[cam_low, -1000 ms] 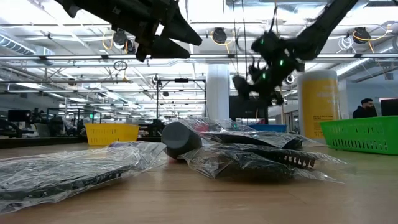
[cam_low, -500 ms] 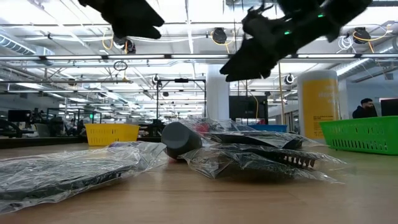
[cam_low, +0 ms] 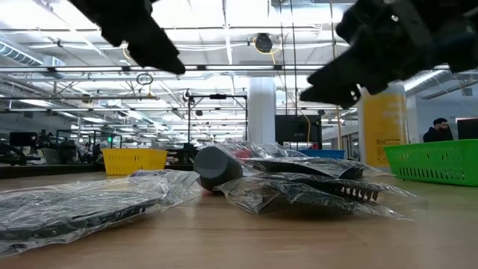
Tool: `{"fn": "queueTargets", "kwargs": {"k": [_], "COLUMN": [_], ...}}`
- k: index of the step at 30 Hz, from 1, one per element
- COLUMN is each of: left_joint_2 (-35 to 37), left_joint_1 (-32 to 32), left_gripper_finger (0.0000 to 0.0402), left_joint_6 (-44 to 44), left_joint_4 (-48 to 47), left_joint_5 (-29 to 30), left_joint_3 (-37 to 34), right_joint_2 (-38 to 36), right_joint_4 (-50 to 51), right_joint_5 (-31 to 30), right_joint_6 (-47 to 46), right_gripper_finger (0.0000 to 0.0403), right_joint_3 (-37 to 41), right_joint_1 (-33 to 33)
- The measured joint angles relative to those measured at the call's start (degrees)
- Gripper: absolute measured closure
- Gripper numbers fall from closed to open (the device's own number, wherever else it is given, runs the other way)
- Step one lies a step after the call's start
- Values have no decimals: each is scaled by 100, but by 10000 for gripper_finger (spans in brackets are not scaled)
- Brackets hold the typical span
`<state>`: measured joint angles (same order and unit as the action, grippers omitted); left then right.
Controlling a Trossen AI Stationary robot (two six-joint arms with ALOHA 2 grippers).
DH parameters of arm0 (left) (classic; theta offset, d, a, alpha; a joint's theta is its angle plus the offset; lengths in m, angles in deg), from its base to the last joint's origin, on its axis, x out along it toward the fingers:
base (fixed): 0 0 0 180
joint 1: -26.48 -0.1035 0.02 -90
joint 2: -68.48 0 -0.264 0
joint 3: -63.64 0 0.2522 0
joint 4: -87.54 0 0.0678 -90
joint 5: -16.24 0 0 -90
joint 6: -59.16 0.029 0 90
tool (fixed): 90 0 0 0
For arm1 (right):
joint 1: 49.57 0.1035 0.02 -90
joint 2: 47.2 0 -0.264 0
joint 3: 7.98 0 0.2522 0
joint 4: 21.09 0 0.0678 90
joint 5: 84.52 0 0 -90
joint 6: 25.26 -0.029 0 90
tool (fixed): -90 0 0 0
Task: Pick & Place Travel size toiletries
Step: Put the white toothpaste into the red bin
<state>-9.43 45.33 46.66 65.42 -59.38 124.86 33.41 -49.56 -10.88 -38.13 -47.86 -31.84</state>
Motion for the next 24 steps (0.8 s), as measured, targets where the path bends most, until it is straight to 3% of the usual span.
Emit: {"fn": "queueTargets", "kwargs": {"k": [6,13,24], "left_joint_2": [-664,-1354,-1674], "left_joint_1": [3,3,6], "left_gripper_finger": [156,156,150], "left_joint_6": [433,785,1160], "left_joint_4": [227,1481,2476], "left_joint_5": [-400,-664,-642], "left_joint_3": [0,0,2], "right_joint_2": [262,709,765], "right_joint_4": [-305,-593,-599], "right_joint_5": [-420,-441,-448], "right_joint_6": [1,-15,6], "right_gripper_finger": [154,154,154], "right_joint_3": [187,187,178], "right_joint_1": [249,264,381]}}
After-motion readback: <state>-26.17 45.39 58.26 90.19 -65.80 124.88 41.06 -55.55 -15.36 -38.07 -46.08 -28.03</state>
